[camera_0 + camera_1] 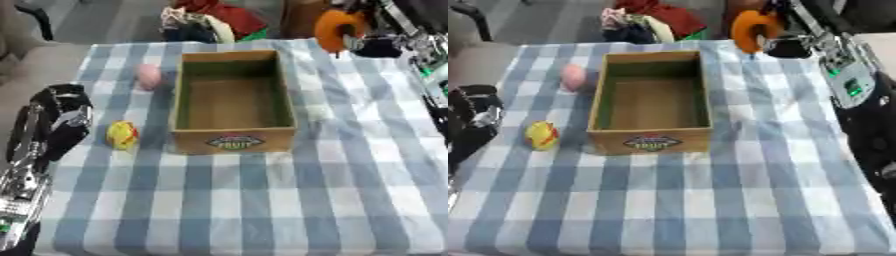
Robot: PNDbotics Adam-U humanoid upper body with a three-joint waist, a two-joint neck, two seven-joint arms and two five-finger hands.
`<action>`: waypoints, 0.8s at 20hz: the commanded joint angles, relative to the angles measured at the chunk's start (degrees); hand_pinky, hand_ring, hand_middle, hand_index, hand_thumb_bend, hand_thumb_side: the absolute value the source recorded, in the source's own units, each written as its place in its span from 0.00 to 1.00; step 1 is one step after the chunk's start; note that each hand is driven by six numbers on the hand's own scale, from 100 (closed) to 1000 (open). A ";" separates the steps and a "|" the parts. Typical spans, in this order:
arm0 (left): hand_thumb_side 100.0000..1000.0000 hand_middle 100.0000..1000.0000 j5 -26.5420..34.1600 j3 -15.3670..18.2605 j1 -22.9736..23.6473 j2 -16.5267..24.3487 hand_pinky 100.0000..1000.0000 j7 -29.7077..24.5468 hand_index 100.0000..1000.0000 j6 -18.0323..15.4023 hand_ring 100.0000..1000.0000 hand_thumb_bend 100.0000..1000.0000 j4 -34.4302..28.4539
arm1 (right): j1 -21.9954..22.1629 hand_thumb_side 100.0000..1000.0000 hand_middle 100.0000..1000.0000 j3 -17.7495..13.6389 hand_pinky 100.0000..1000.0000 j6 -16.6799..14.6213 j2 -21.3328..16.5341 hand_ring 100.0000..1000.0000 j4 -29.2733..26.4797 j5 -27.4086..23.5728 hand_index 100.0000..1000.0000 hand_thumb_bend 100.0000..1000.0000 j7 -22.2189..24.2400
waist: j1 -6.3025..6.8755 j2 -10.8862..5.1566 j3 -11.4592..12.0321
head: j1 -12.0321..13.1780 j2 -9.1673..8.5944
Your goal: Pick up objects on the table and place them in the box.
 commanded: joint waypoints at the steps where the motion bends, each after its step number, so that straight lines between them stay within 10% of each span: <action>1: 0.15 0.63 0.12 -0.19 -1.27 0.67 0.74 -0.44 0.66 -0.09 0.62 0.00 -0.96 | -2.46 0.00 0.09 0.32 0.52 -1.42 1.71 0.67 0.94 1.82 0.17 0.00 0.91 | -0.09 -0.69 0.66 | -1.17 -0.39; 11: 0.15 0.63 0.31 -0.86 -2.18 0.15 0.74 -1.17 0.66 -0.05 0.62 0.00 -1.04 | -2.90 0.00 0.15 -0.43 0.54 -3.04 10.59 0.70 6.98 11.79 0.27 0.00 1.84 | 0.16 -0.18 3.03 | -3.44 -1.12; 16: 0.15 0.63 0.29 -0.85 -2.20 0.11 0.74 -1.21 0.66 -0.03 0.62 0.00 -0.90 | -2.42 0.05 0.64 -0.13 0.67 -5.08 12.13 0.84 8.44 16.90 0.81 0.00 2.24 | 0.27 -0.07 2.92 | -3.37 -1.24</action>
